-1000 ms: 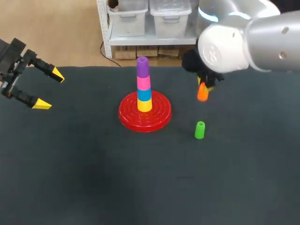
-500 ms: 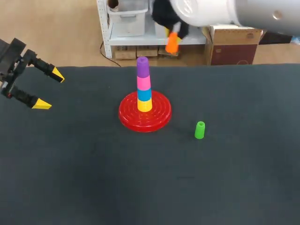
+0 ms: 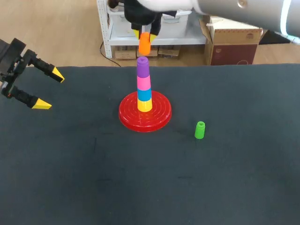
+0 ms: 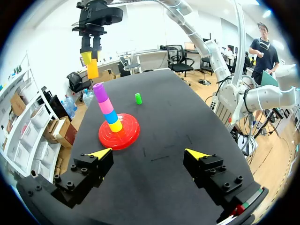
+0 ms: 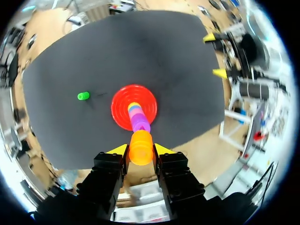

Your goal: Pick up and stack the cylinders on the red base in this order: pink,purple,orange,green

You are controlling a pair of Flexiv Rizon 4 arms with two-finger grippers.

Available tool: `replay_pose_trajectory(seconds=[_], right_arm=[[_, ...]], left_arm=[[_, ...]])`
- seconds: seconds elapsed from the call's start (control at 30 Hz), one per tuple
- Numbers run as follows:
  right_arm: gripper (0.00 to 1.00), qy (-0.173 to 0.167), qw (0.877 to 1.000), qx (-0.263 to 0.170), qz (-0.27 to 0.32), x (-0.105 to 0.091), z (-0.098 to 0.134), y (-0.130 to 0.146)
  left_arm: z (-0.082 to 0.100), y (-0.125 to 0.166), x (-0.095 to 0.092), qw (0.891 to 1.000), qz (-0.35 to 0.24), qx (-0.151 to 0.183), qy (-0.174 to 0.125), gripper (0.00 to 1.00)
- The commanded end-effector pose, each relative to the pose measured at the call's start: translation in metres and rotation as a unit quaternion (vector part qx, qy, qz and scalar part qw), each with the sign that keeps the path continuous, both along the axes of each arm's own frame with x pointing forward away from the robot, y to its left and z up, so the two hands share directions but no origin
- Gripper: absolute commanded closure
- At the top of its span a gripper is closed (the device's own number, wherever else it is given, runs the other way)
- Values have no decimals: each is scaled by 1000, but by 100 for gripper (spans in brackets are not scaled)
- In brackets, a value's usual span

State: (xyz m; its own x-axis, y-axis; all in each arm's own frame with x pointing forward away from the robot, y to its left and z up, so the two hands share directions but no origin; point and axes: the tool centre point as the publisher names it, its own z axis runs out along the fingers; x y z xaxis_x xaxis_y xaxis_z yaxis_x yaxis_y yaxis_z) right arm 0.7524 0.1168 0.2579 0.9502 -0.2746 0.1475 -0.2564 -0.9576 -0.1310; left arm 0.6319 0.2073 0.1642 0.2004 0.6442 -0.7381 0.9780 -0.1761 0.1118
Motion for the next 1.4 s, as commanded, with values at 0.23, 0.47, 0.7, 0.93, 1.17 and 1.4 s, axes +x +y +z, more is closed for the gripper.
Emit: replay_pose_trajectory(seconds=[0.23,0.47,0.7,0.93,1.17,1.4], right_arm=[[100,44,996,-38,62,11,-7,4],[100,50,994,-52,77,13,-17,13],[100,56,993,-63,81,14,-27,14],[100,58,993,-67,80,18,-33,17],[100,57,992,-70,85,16,-34,18],[100,68,991,-83,84,7,-49,17]], left_arm=[[-1,1,0,1000,0,0,-1,0],[-1,1,0,1000,0,0,-1,0],[-1,1,0,1000,0,0,-1,0],[-1,1,0,1000,0,0,-1,0],[-1,1,0,1000,0,0,-1,0],[-1,1,0,1000,0,0,-1,0]])
